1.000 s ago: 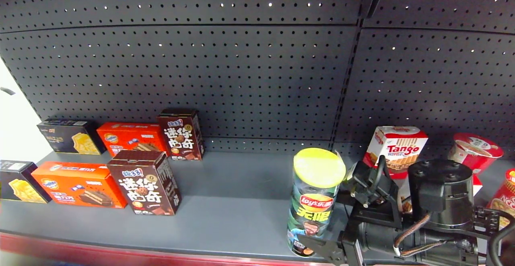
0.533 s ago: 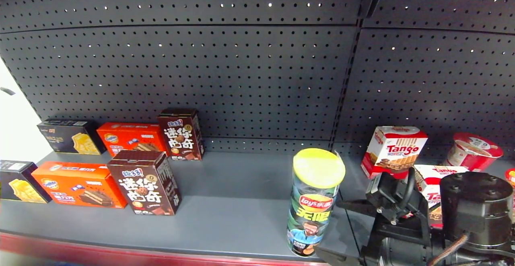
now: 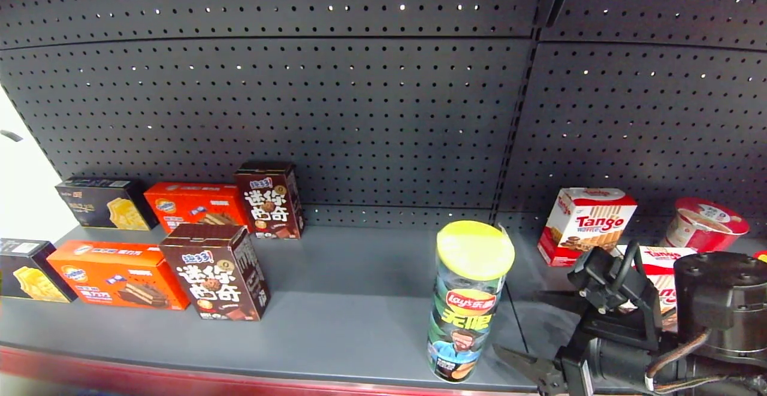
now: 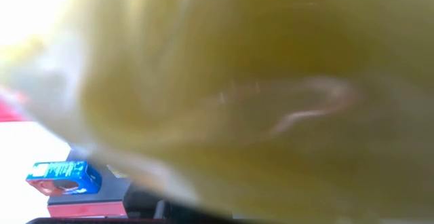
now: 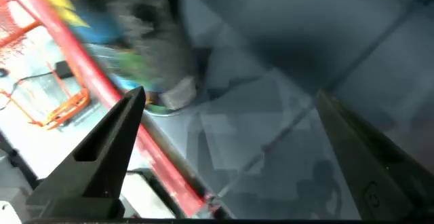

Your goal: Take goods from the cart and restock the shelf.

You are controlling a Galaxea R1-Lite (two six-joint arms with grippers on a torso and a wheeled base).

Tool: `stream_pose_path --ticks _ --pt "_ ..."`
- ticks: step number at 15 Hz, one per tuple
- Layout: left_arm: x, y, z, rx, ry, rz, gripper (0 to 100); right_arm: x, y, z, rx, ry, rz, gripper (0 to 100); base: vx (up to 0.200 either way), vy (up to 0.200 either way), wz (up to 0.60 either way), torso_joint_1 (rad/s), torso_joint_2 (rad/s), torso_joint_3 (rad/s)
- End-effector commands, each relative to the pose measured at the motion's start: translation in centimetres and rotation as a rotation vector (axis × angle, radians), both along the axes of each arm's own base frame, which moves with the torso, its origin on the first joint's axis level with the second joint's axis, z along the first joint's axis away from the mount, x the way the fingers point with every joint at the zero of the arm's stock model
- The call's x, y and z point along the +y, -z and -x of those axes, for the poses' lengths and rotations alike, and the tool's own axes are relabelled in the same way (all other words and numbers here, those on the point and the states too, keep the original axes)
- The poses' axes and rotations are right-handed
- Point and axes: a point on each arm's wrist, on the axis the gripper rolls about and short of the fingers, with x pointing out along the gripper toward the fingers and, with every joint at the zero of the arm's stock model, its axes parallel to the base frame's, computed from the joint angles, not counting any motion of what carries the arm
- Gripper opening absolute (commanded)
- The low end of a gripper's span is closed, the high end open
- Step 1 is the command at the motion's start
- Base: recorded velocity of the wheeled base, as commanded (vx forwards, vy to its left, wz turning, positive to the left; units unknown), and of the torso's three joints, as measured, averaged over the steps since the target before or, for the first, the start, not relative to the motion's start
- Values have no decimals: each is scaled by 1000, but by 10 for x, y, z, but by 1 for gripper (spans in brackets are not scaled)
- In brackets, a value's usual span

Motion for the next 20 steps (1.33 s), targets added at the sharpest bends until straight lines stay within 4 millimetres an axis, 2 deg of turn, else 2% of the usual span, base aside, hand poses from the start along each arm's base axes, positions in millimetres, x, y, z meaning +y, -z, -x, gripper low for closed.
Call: stream_pose_path --ticks 1,5,13,16,20 --pt "0 1 0 5 0 1 0 1 3 -7 11 12 7 100 0 0 0 0 0 0" --pt "0 2 -1 11 0 1 0 9 0 -15 3 5 2 100 0 0 0 0 0 0" --pt "0 5 -2 20 0 1 0 8 -2 -11 -8 -2 -4 100 0 0 0 0 0 0" --pt "0 2 -1 8 0 1 0 2 -25 -2 -88 -4 -60 100 0 0 0 0 0 0" --pt "0 -14 4 -52 2 -2 0 -5 -78 15 -189 -20 -132 100 0 0 0 0 0 0"
